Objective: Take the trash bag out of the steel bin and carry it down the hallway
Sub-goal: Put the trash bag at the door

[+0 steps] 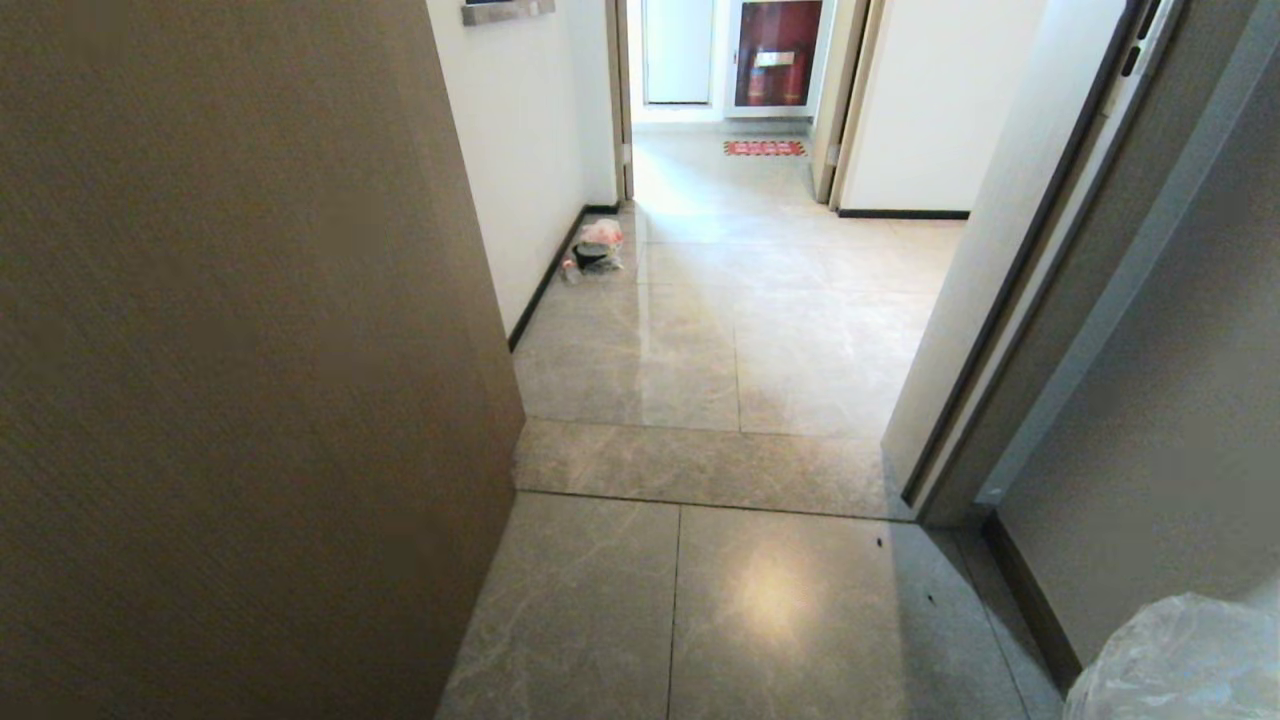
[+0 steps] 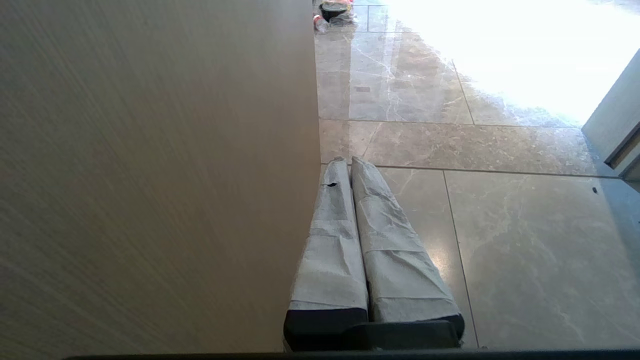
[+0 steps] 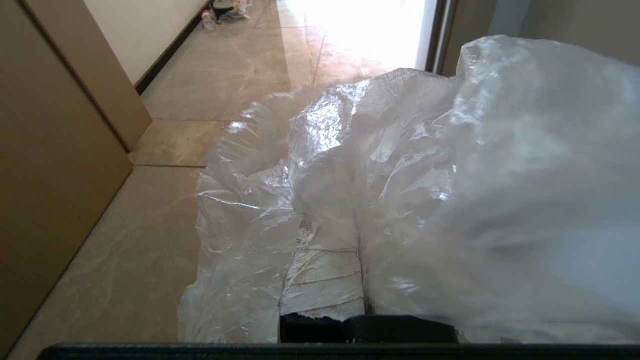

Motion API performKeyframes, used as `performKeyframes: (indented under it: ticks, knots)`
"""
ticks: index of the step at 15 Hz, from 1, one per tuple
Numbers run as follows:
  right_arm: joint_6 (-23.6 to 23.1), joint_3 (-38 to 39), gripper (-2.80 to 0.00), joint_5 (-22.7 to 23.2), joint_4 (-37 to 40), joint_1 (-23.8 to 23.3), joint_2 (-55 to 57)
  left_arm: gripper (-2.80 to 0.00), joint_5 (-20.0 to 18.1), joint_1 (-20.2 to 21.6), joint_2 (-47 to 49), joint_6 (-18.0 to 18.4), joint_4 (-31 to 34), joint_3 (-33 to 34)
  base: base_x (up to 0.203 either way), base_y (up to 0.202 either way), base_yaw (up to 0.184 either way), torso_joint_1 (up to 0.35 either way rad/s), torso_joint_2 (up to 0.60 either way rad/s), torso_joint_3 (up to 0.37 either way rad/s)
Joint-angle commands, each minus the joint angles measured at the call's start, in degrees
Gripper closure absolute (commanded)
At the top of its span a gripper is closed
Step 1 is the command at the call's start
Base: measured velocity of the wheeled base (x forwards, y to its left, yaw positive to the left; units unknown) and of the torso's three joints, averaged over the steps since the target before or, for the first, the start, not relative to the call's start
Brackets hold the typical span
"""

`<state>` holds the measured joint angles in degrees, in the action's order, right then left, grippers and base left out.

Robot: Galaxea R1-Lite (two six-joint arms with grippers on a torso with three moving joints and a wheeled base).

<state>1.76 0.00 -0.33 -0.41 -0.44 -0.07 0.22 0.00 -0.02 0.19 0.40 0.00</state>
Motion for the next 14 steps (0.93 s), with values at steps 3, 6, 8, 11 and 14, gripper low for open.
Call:
performKeyframes:
  ticks: [3, 6, 8, 11, 14]
  knots:
    - [0.0, 0.18, 0.0, -0.02, -0.02, 0.0, -0.01, 0.0, 0.04, 0.0, -0.05, -0.01, 0.04, 0.0, 0.0, 0.0, 0.0, 0.0, 0.0, 0.0]
    - [0.0, 0.18, 0.0, -0.02, -0.02, 0.08, -0.01, 0.0, 0.04, 0.0, -0.06, 0.12, -0.05, 0.0, 0.0, 0.0, 0.0, 0.0, 0.0, 0.0]
    - [-0.09, 0.18, 0.0, -0.02, -0.02, 0.0, -0.01, 0.0, 0.04, 0.0, -0.06, 0.34, -0.13, 0.0, 0.0, 0.0, 0.0, 0.0, 0.0, 0.0]
    - [-0.15, 0.18, 0.0, -0.02, -0.02, 0.0, -0.01, 0.0, 0.04, 0.0, 0.02, 0.48, -0.14, 0.0, 0.0, 0.0, 0.0, 0.0, 0.0, 0.0]
    - [-0.35, 0.18, 0.0, 0.07, -0.02, 0.08, -0.01, 0.0, 0.04, 0.0, -0.06, 0.43, -0.14, 0.0, 0.0, 0.0, 0.0, 0.0, 0.0, 0.0]
